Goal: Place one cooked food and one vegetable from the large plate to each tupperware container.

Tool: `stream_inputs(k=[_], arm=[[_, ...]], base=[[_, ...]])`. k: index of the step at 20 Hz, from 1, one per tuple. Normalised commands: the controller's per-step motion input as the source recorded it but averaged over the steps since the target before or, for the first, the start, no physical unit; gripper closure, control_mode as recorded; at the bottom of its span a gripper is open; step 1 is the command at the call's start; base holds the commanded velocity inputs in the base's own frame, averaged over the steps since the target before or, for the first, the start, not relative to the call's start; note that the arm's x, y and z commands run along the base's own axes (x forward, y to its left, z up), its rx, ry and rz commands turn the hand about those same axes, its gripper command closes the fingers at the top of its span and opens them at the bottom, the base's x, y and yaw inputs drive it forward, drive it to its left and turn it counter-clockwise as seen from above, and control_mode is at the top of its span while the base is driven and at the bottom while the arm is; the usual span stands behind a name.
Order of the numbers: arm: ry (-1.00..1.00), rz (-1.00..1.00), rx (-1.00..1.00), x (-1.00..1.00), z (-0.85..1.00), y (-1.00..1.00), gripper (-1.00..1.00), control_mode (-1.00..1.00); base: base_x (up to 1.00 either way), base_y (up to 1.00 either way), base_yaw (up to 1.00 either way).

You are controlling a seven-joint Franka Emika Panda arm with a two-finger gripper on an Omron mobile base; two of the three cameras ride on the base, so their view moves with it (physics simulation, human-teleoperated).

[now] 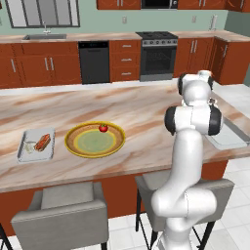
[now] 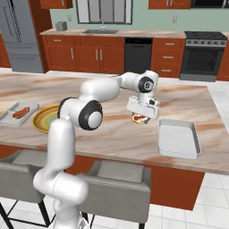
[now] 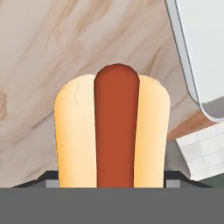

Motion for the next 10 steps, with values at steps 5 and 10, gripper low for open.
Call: stream_inputs(k=[5, 10], arm=[[-0.01, -0.02, -0.28, 0.08, -0.14, -0.63, 1.00, -1.00], [-0.09, 0.24, -0.05, -0.31, -0.19, -0.56, 1.00, -1.00]], base=[[0.00, 0.00, 0.00], [0.00, 0.00, 0.00]])
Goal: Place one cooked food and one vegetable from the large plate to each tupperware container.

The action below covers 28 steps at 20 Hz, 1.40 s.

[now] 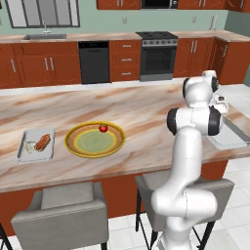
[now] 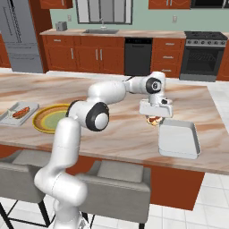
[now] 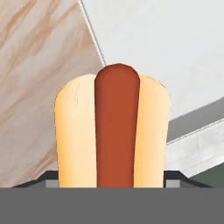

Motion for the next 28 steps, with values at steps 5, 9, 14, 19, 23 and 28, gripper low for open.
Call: stream_inputs(k=[5, 9, 14, 19, 23, 28], arm=[[-0.04, 0.14, 0.05, 0.00, -0.09, -0.15, 1.00, -1.00], [-0.08, 0.26, 0.13, 0.21, -0.01, -0.40, 1.00, -1.00], [-0.16, 0.32, 0.14, 0.10, -0.05, -0.47, 1.00, -1.00], [-0.18, -0.02, 0.13, 0.13, -0.42, -0.56, 1.00, -1.00], [-0.10, -0.12, 0.00, 0.20, -0.25, -0.37, 1.00, -1.00], [0.00, -0.06, 0.00, 0.12, -0.20, -0.23, 1.00, -1.00]], base=[[0.00, 0.00, 0.00], [0.00, 0.00, 0.00], [0.00, 0.00, 0.00], [0.00, 0.00, 0.00], [0.00, 0.00, 0.00], [0.00, 0.00, 0.00]])
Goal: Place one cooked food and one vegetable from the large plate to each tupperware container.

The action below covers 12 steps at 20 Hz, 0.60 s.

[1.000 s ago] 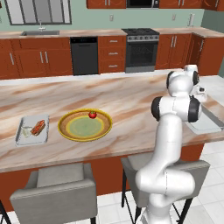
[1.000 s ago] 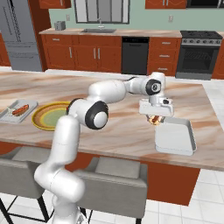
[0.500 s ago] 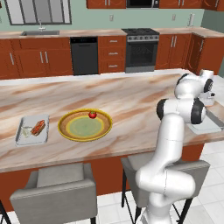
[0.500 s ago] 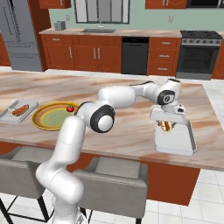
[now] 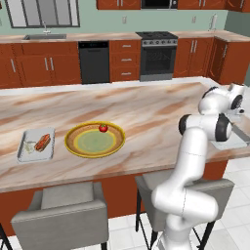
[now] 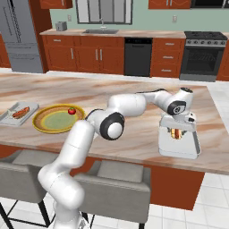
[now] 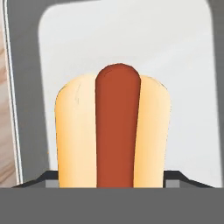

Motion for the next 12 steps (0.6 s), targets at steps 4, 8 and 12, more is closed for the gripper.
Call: stream_inputs(k=[4, 8, 12], arm=[[0.03, -0.04, 0.00, 0.01, -0.39, -0.12, 1.00, -1.00], [0.00, -0.02, 0.00, 0.00, -0.18, -0.06, 1.00, -1.00], [0.00, 0.00, 0.00, 0.00, -0.02, 0.00, -1.00, -1.00]], base=[[0.00, 0.00, 0.00], [0.00, 0.00, 0.00], [0.00, 0.00, 0.00]])
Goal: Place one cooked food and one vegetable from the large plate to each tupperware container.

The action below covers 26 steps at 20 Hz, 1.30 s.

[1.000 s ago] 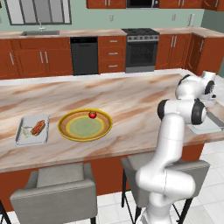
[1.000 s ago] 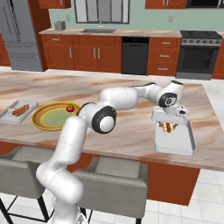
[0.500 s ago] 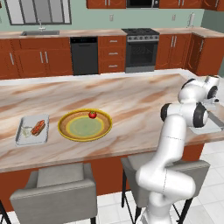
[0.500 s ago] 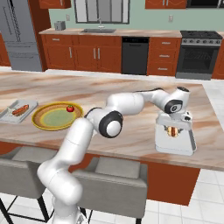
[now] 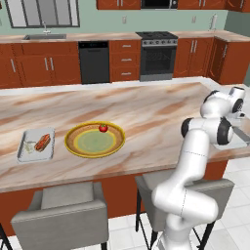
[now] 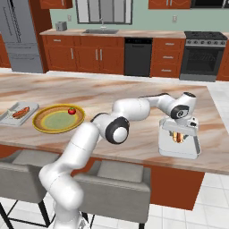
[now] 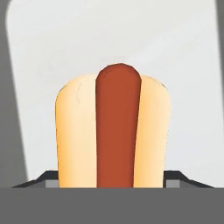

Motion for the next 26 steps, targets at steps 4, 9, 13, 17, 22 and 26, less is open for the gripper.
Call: stream_inputs(k=[4, 9, 13, 17, 22, 26], arm=[[0.00, 0.00, 0.00, 0.00, 0.00, 0.00, -1.00, -1.00], [0.00, 0.00, -0.03, 0.00, 0.02, 0.14, -1.00, -1.00], [-0.01, -0.04, -0.12, -0.20, 0.32, 0.50, -1.00, -1.00], [-0.18, -0.02, -0.10, -0.47, 0.86, 1.00, -1.00, -1.00], [-0.11, -0.07, -0.07, -0.35, 0.54, 1.00, -1.00, -1.00], [-0.14, -0.02, -0.14, -0.08, 0.00, 1.00, -1.00, -1.00]], base=[[0.00, 0.00, 0.00], [0.00, 0.00, 0.00], [0.00, 0.00, 0.00], [0.00, 0.00, 0.00], [0.00, 0.00, 0.00], [0.00, 0.00, 0.00]])
